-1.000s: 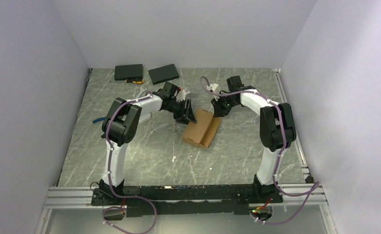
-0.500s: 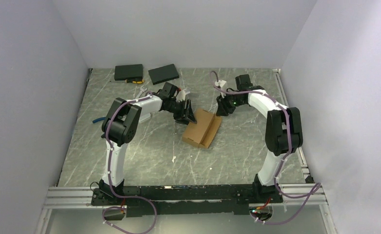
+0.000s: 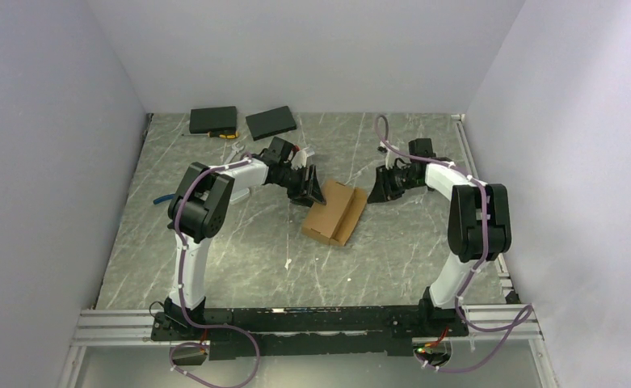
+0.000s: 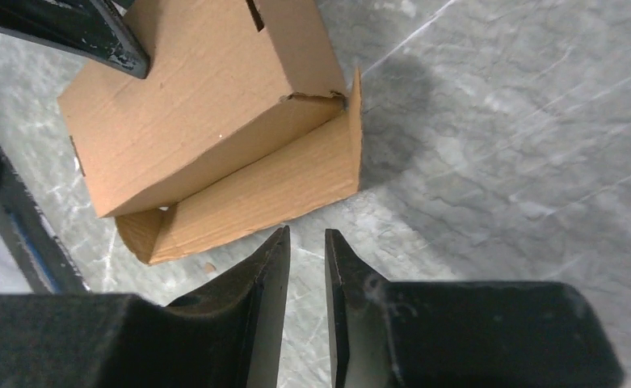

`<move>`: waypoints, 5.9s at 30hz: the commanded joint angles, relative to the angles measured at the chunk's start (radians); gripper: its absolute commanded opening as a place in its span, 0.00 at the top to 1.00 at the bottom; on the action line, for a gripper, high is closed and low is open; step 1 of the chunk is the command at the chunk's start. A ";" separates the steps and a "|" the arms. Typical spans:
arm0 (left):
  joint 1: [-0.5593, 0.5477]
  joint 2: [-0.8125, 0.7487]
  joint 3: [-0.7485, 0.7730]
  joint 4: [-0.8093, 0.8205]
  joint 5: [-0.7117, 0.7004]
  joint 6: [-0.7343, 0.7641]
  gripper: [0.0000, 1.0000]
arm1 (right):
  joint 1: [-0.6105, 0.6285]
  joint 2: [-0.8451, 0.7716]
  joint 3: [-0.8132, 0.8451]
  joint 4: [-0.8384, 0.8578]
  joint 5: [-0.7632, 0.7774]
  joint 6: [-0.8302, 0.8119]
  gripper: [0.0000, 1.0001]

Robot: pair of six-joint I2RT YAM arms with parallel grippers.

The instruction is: Fold the paper box

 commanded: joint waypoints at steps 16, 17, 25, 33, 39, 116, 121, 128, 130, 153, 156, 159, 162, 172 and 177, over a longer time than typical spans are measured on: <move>-0.011 0.006 -0.013 -0.028 -0.071 0.022 0.42 | 0.005 0.174 0.190 -0.004 -0.138 -0.141 0.59; -0.011 0.007 -0.013 -0.026 -0.070 0.022 0.42 | 0.010 0.173 0.186 -0.004 -0.137 -0.146 0.59; -0.011 0.011 -0.018 -0.008 -0.063 0.012 0.41 | 0.040 0.176 0.196 -0.008 -0.084 -0.164 0.74; -0.011 0.007 -0.009 -0.015 -0.067 0.012 0.42 | 0.074 0.146 0.174 0.006 -0.031 -0.209 0.97; -0.011 0.007 -0.009 -0.018 -0.072 0.012 0.42 | 0.081 0.096 0.123 0.035 -0.004 -0.234 1.00; -0.001 0.109 0.146 -0.136 -0.010 0.078 0.39 | 0.041 0.057 0.146 0.017 -0.069 -0.115 0.76; -0.002 0.107 0.145 -0.132 -0.010 0.077 0.39 | -0.001 0.026 0.103 0.068 -0.046 -0.040 0.76; -0.001 0.105 0.137 -0.123 -0.008 0.074 0.38 | -0.022 0.036 0.084 0.055 -0.032 -0.012 0.75; -0.002 0.103 0.137 -0.122 -0.007 0.074 0.38 | -0.025 0.042 0.085 0.053 -0.039 -0.008 0.74; 0.047 -0.451 -0.227 0.047 -0.310 -0.001 0.38 | 0.006 -0.298 -0.084 -0.525 -0.283 -1.201 0.86; 0.047 -0.424 -0.278 0.097 -0.273 -0.031 0.44 | 0.053 -0.402 -0.237 -0.495 -0.192 -1.431 0.98; 0.043 -0.362 -0.261 0.115 -0.238 -0.046 0.45 | 0.175 -0.446 -0.346 -0.340 -0.069 -1.355 1.00; 0.038 -0.298 -0.227 0.113 -0.228 -0.046 0.45 | 0.286 -0.442 -0.400 -0.203 0.006 -1.306 1.00; 0.018 -0.182 -0.177 0.122 -0.183 -0.040 0.44 | 0.442 -0.393 -0.522 0.169 0.196 -1.142 1.00; 0.004 -0.159 -0.165 0.114 -0.169 -0.032 0.44 | 0.494 -0.379 -0.510 0.283 0.242 -1.031 1.00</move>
